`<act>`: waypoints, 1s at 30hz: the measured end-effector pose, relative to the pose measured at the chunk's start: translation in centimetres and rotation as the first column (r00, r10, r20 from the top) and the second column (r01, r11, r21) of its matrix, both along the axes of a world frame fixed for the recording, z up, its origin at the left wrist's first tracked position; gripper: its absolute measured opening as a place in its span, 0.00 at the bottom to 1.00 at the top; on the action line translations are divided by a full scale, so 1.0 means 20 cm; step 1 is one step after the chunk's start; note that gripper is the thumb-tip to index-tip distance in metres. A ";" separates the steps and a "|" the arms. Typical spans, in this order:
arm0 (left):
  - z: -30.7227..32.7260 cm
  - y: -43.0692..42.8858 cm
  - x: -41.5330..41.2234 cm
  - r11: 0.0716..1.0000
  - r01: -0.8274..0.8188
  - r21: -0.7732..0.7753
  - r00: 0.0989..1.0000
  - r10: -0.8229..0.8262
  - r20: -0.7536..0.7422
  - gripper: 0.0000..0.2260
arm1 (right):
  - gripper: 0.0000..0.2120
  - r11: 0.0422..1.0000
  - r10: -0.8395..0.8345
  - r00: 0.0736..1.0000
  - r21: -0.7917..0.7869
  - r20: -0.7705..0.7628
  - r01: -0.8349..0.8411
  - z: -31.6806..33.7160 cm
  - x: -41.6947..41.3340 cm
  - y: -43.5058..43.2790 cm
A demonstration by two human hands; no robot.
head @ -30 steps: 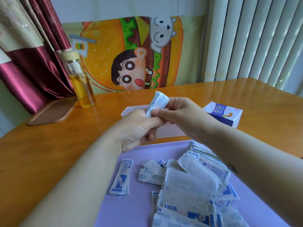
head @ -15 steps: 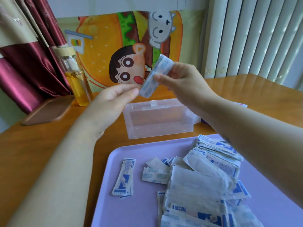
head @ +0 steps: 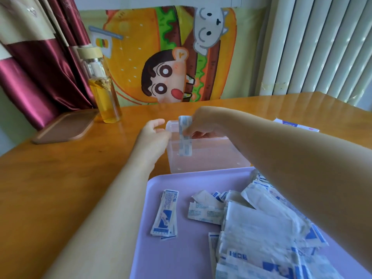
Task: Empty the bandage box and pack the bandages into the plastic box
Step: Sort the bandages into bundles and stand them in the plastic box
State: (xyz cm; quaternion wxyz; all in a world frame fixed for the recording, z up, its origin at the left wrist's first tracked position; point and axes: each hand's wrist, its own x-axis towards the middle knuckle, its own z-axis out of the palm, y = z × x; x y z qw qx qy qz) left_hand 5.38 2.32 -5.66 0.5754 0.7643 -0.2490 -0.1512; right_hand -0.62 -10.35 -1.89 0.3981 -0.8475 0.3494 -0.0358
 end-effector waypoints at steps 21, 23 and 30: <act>-0.02 0.02 0.10 0.972 0.236 0.008 0.958 -0.231 -0.170 0.24 | 0.17 0.979 0.192 0.900 0.017 -0.391 -0.201 -0.10 0.15 0.07; -0.02 0.02 0.10 0.972 0.236 0.011 0.959 -0.231 -0.163 0.24 | 0.18 0.959 0.192 0.861 -0.095 -0.472 -0.266 -0.09 0.14 0.08; -0.03 0.02 0.10 0.971 0.238 0.027 0.961 -0.231 -0.151 0.24 | 0.16 0.974 0.170 0.870 -0.058 -0.462 -0.221 -0.07 0.14 0.06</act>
